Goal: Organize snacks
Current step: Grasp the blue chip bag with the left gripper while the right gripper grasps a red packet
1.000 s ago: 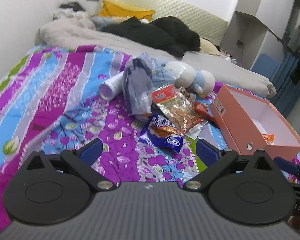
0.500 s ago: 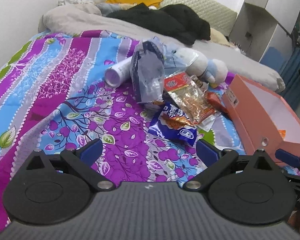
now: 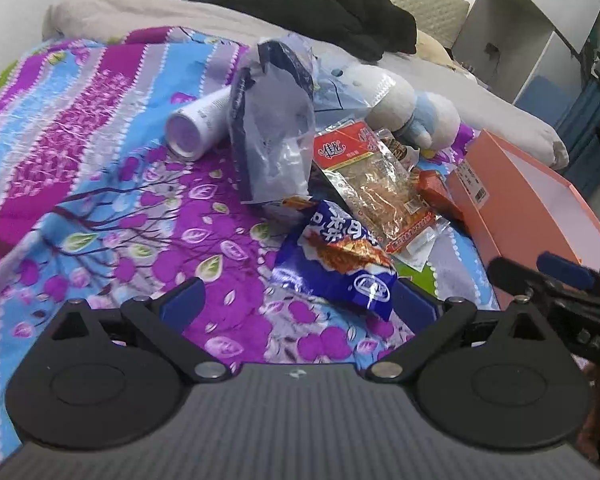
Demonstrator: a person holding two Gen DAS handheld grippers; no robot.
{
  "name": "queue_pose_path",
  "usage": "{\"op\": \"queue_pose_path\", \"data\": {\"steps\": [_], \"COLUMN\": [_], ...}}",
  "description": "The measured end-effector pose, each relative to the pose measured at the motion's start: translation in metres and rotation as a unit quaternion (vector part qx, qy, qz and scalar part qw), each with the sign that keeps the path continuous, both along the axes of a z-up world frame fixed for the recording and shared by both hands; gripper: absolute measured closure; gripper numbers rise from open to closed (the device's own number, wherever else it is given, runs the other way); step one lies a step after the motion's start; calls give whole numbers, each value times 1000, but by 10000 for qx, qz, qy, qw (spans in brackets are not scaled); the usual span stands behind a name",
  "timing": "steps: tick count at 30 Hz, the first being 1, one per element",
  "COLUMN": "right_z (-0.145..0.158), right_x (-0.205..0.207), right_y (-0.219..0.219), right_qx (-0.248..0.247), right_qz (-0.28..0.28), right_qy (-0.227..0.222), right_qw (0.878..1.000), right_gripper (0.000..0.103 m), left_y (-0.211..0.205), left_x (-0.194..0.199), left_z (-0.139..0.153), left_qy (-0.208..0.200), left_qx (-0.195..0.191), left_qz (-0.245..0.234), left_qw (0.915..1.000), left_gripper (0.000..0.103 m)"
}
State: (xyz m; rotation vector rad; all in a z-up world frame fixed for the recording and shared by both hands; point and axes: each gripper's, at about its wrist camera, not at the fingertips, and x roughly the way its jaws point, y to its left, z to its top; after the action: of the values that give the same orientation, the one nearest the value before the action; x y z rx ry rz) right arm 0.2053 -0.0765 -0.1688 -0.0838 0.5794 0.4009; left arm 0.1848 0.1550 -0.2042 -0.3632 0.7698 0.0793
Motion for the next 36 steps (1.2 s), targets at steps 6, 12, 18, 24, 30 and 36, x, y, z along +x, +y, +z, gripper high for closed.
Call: {"op": "queue_pose_path", "data": {"steps": [6,12,18,24,30,36], "right_z": [-7,-16,-33,-52,-58,-48], "right_x": [44,86,121,142,149,140], "right_y": [10,20,30,38,42,43], "right_qx": [-330,-486,-580,-762,-910,-1017], "right_qz": [-73,-129,-41,44,63,78], "right_qy": [-30,-43,37,143,150,16], "right_qw": [9994,9987,9983,9970,9957,9948], "right_gripper": [20,23,23,23,42,57], "left_y": [1,1,2,0,-5,-4], "left_x": [33,61,80,95,102,94], "left_z": [-12,-23,-35,-46,-51,-46], "left_qy": [5,40,114,198,251,172], "left_qx": [-139,-324,-581,-772,-725,-741], "left_qz": [-128,-239,-176,-87,-94,-113], "left_qw": [9998,9992,9981,9968,9970,9970], "left_gripper": [2,3,3,10,20,29]}}
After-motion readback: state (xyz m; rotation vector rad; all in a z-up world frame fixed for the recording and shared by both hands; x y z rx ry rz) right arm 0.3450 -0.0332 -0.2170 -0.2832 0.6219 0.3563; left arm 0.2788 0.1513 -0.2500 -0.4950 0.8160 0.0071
